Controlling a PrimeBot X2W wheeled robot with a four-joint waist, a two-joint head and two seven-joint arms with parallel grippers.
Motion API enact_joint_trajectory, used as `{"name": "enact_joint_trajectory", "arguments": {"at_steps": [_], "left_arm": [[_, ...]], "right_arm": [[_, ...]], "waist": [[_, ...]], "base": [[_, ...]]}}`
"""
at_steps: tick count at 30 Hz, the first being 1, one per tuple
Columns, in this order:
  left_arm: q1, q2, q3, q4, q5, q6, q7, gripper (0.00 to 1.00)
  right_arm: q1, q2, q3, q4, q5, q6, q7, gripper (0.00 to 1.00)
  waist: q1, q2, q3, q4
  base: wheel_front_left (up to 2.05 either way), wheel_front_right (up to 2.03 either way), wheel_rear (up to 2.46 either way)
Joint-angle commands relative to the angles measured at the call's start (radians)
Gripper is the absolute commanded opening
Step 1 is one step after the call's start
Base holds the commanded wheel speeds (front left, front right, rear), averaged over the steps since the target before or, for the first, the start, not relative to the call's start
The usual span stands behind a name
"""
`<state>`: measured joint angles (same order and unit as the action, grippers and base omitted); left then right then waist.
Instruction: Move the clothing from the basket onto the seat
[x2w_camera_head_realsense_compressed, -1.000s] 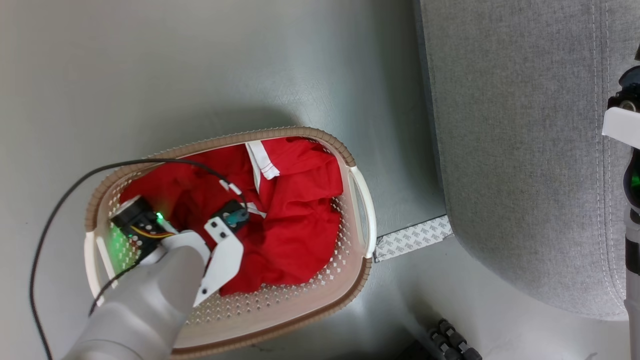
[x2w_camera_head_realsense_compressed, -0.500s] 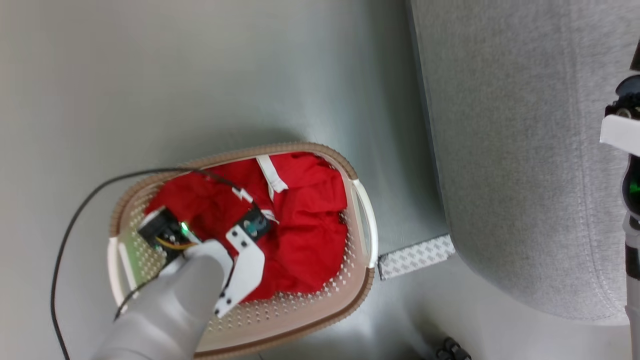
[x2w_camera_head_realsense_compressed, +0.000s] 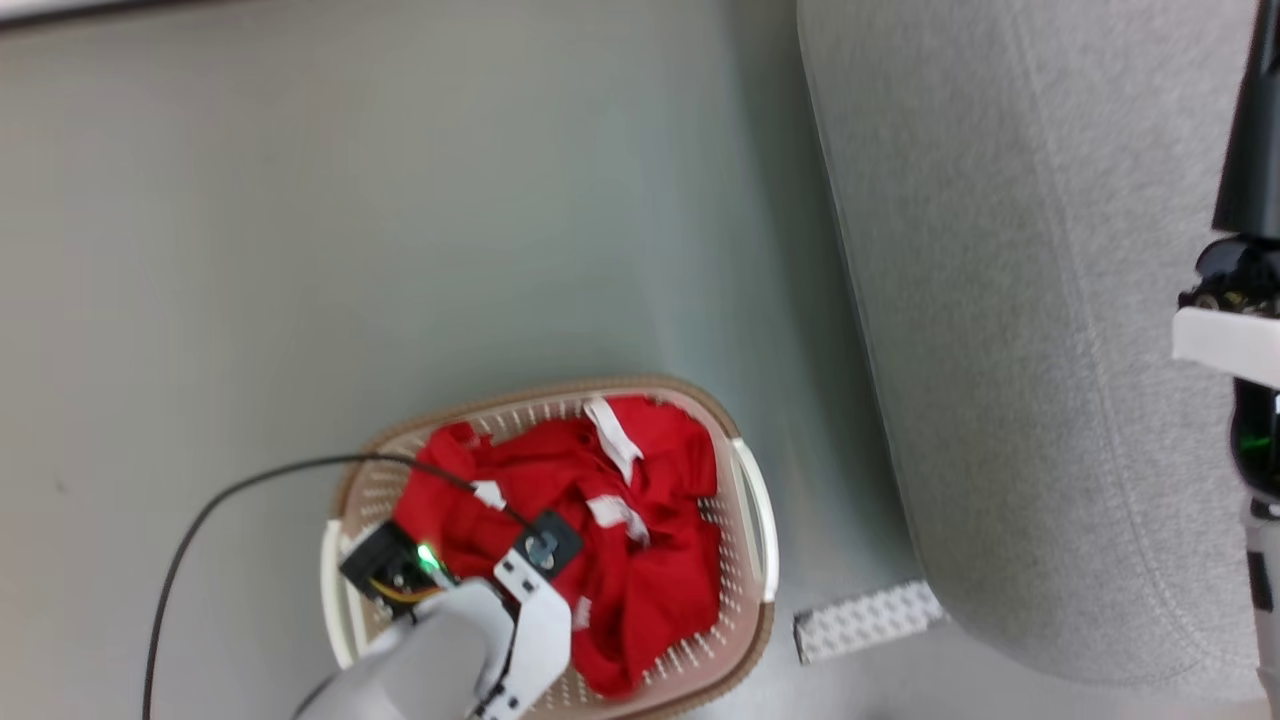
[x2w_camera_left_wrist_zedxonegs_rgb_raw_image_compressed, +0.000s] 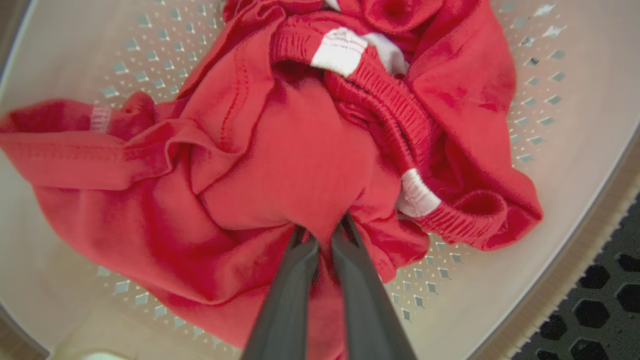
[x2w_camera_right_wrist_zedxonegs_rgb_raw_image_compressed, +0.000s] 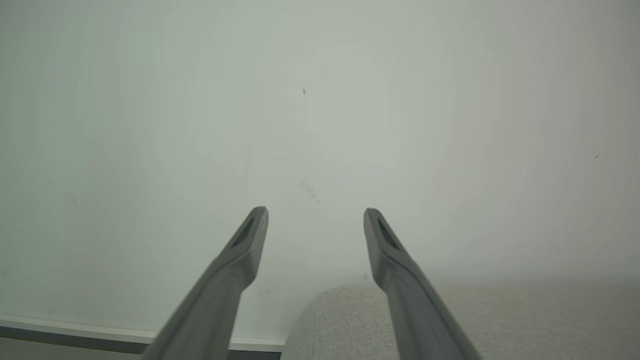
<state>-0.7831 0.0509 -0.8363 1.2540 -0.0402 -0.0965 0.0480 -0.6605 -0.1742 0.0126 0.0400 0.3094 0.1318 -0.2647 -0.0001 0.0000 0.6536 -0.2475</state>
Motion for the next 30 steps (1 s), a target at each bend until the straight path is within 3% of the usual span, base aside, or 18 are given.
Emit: {"name": "enact_joint_trajectory", "arguments": {"at_steps": [1, 13, 30], "left_arm": [[0.028, 0.002, 0.002, -0.012, -0.023, -0.003, -0.018, 0.00], [0.182, 0.001, -0.032, -0.151, -0.185, -0.006, -0.132, 0.00], [0.272, 0.001, -0.074, -0.313, -0.381, 0.012, -0.265, 0.00]], "right_arm": [[0.018, -0.007, 0.004, 0.009, 0.003, -0.002, 0.001, 1.00], [0.123, -0.038, 0.030, 0.067, 0.018, -0.002, 0.001, 1.00], [0.264, -0.043, 0.037, 0.114, 0.029, -0.002, 0.001, 1.00]], "waist": [[0.0001, 0.0000, -0.078, 0.030], [0.0001, 0.0000, -0.313, 0.073], [0.0001, 0.0000, -0.526, 0.148]], "base": [[0.00, 0.00, 0.00], [0.00, 0.00, 0.00], [0.00, 0.00, 0.00]]}}
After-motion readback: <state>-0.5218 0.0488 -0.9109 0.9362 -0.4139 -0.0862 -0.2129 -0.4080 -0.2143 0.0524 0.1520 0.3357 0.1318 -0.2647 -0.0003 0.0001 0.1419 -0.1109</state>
